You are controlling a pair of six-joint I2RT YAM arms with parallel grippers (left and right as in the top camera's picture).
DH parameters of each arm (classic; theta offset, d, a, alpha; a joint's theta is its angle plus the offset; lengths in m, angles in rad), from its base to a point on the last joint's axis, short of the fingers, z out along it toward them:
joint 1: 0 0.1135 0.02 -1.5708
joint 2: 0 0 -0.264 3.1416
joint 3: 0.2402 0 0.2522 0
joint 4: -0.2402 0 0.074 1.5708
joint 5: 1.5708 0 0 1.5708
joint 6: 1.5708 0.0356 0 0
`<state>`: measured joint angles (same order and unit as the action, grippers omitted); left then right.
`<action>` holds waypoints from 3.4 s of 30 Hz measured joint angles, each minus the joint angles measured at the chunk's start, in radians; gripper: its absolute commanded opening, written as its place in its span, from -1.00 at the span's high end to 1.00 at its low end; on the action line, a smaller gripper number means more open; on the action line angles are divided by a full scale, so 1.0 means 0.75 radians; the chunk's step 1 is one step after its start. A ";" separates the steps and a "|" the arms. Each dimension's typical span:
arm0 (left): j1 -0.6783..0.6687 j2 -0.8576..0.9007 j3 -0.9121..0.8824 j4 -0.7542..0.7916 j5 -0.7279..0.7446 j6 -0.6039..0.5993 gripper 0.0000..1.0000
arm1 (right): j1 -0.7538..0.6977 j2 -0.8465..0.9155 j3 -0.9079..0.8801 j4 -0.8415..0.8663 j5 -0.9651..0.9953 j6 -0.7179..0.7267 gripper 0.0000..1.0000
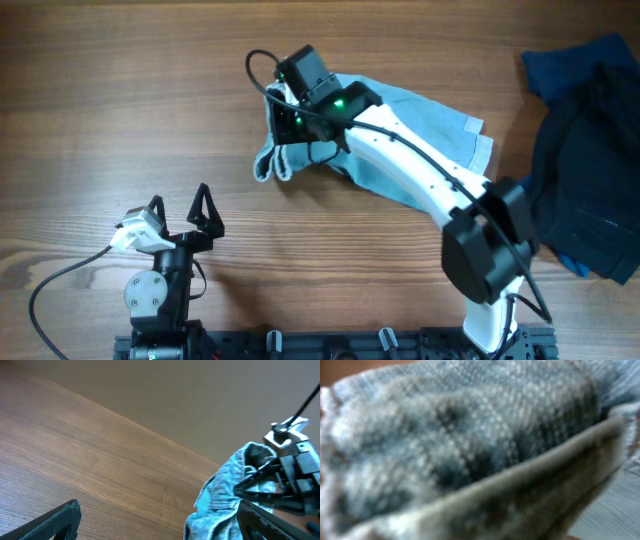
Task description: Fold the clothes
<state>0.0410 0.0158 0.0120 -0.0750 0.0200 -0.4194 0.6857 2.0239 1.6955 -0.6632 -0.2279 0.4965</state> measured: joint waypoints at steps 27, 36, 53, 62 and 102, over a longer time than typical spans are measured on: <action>0.000 0.000 0.000 0.000 0.000 0.000 -1.00 | 0.200 0.032 0.001 0.273 -0.222 0.105 -0.38; 0.000 0.000 0.000 0.000 0.000 0.000 -1.00 | -0.034 -0.085 0.006 -0.122 -0.089 0.102 -0.68; 0.000 0.000 0.000 0.000 0.000 0.001 -1.00 | -0.667 -0.225 -0.169 -0.573 0.178 -0.314 -0.96; 0.000 0.000 0.000 0.000 0.000 0.000 -1.00 | -0.747 -0.225 -0.422 -0.413 0.120 -0.553 -0.86; 0.000 0.000 0.000 0.000 0.000 0.001 -0.99 | -0.748 -0.083 -0.639 0.030 -0.056 -0.658 0.91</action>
<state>0.0410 0.0158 0.0120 -0.0750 0.0200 -0.4191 0.1249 1.9617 1.2163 -0.6411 -0.2699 0.0032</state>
